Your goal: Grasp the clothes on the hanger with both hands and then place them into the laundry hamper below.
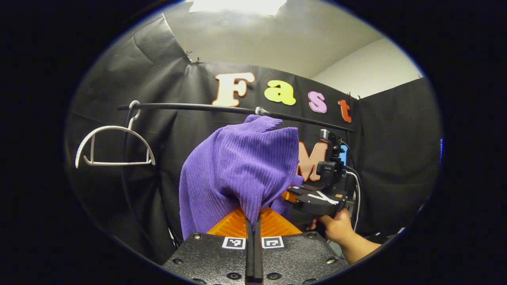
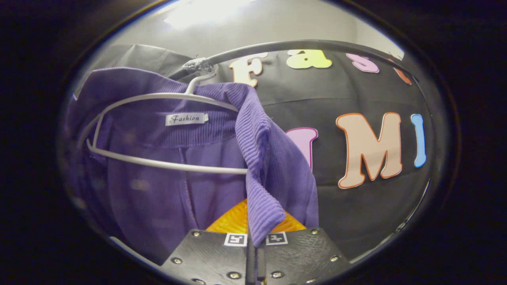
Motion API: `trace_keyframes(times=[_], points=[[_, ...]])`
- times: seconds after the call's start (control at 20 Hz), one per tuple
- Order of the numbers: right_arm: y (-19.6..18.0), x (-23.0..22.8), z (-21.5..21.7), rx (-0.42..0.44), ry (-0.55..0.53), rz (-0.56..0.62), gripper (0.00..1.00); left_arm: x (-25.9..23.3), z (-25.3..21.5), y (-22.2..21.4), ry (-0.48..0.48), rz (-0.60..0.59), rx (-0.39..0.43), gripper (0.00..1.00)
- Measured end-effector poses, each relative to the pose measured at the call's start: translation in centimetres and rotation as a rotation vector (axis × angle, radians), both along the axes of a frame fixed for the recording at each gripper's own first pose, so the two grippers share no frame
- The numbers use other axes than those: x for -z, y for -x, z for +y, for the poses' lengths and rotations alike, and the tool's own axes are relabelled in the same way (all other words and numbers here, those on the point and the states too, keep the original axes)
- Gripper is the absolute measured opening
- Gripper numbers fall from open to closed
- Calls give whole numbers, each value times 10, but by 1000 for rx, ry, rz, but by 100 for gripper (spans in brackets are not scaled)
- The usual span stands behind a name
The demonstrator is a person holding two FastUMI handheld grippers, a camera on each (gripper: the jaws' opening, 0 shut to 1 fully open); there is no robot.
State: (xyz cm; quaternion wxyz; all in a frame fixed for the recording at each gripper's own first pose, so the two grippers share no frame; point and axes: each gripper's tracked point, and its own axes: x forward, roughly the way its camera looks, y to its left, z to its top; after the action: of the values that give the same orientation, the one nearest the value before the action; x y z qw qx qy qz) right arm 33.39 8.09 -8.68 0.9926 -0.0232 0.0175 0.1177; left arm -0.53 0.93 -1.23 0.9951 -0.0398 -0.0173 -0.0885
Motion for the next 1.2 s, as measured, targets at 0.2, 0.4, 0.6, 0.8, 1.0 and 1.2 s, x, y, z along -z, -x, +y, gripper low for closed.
trace_keyframes(times=[0.2, 0.4, 0.6, 0.8, 1.0, 1.2], points=[[16, -20, -15, 5, 47, -52, 0, -28, 48, 18, -3, -65, -38, 0], [16, -37, -55, 131, 99, -70, 0, -73, 112, 19, -18, -187, -172, 2], [4, -74, -73, 227, 134, -144, 3, -105, 142, -1, -36, -232, -260, 0], [-17, -90, -85, 279, 137, -148, 3, -121, 146, -32, -32, -240, -272, 1], [-38, -100, -107, 336, 97, -150, 2, -117, 144, -58, -21, -218, -253, 1], [-67, -69, -112, 312, 35, -48, 0, -95, 140, -88, 0, -171, -224, 0]])
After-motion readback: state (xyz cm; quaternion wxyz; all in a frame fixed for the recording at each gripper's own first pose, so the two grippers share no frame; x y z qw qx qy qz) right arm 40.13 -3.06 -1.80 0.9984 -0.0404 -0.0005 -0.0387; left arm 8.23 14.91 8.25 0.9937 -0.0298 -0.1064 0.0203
